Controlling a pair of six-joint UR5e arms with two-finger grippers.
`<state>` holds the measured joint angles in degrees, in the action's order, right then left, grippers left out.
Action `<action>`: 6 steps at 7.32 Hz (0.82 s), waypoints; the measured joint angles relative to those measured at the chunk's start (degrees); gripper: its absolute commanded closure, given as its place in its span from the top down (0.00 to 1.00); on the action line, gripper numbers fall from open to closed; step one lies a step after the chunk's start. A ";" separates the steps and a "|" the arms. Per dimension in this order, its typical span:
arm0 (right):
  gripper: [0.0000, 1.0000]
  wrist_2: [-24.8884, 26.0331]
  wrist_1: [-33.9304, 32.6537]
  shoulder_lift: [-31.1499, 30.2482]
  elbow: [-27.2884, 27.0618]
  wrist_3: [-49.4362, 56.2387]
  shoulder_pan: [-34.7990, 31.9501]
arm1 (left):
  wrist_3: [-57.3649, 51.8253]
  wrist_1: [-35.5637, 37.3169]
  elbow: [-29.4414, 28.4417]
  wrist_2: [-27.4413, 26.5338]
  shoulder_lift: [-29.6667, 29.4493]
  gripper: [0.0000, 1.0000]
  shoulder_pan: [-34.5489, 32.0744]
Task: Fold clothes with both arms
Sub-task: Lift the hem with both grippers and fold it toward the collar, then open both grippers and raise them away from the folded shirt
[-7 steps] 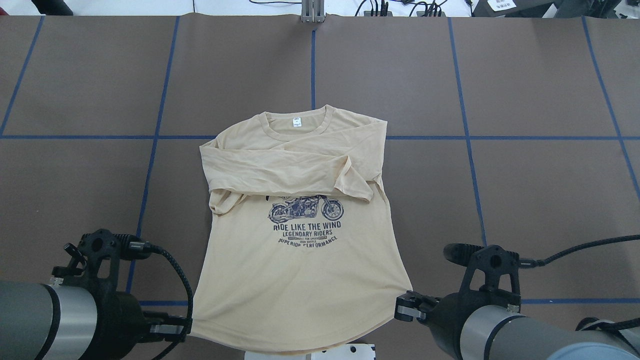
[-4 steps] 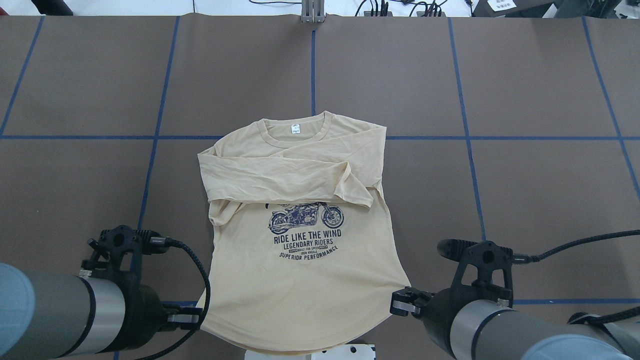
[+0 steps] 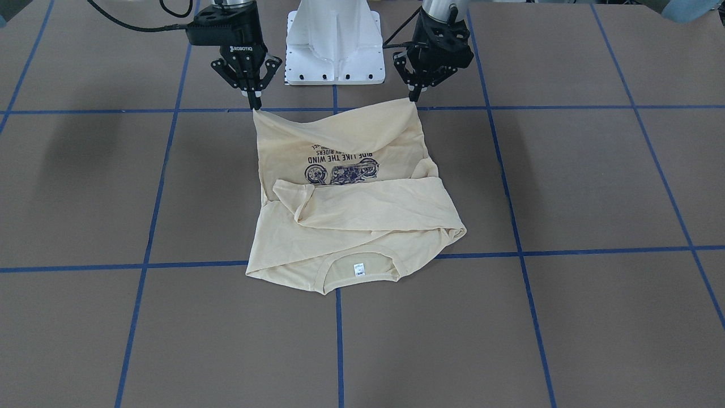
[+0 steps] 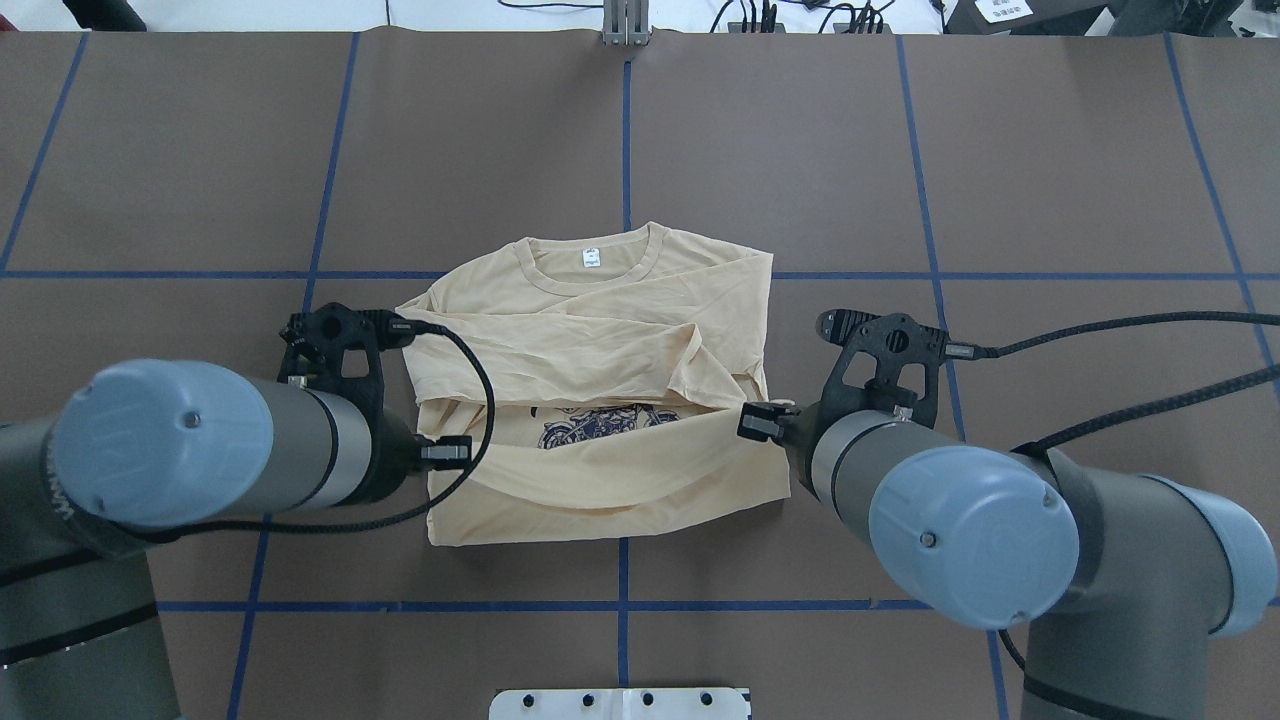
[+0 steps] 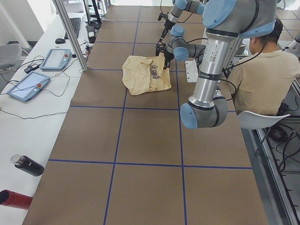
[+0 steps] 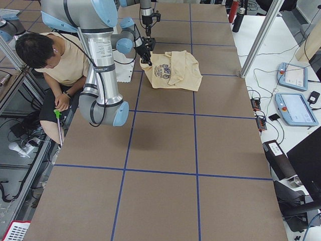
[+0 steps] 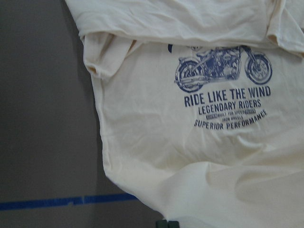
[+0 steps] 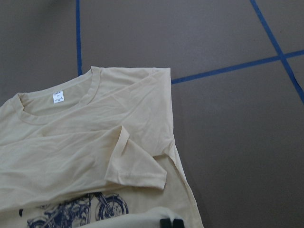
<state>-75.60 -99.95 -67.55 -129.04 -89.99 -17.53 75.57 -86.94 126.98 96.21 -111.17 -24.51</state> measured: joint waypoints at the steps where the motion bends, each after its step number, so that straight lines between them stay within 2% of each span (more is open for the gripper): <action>1: 0.00 -0.12 0.65 1.12 0.54 0.31 -2.29 | -0.51 -0.04 0.00 -0.13 -0.60 0.00 -3.36; 3: 0.00 -0.23 1.05 4.14 1.97 0.51 -5.49 | -0.91 -0.09 -0.08 -0.22 -2.26 0.00 -8.45; 4: 0.00 -0.22 2.19 5.59 4.72 1.19 -6.77 | -1.75 -0.15 -0.94 -0.39 -2.70 0.00 -10.09; 6: 0.00 -0.27 9.36 7.33 13.13 3.73 -10.08 | -3.72 -3.22 -6.18 -2.01 -3.41 0.00 -11.72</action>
<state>-75.87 -90.59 -60.22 -115.90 -86.26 -27.61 71.86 -90.16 120.80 94.20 -114.59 -36.23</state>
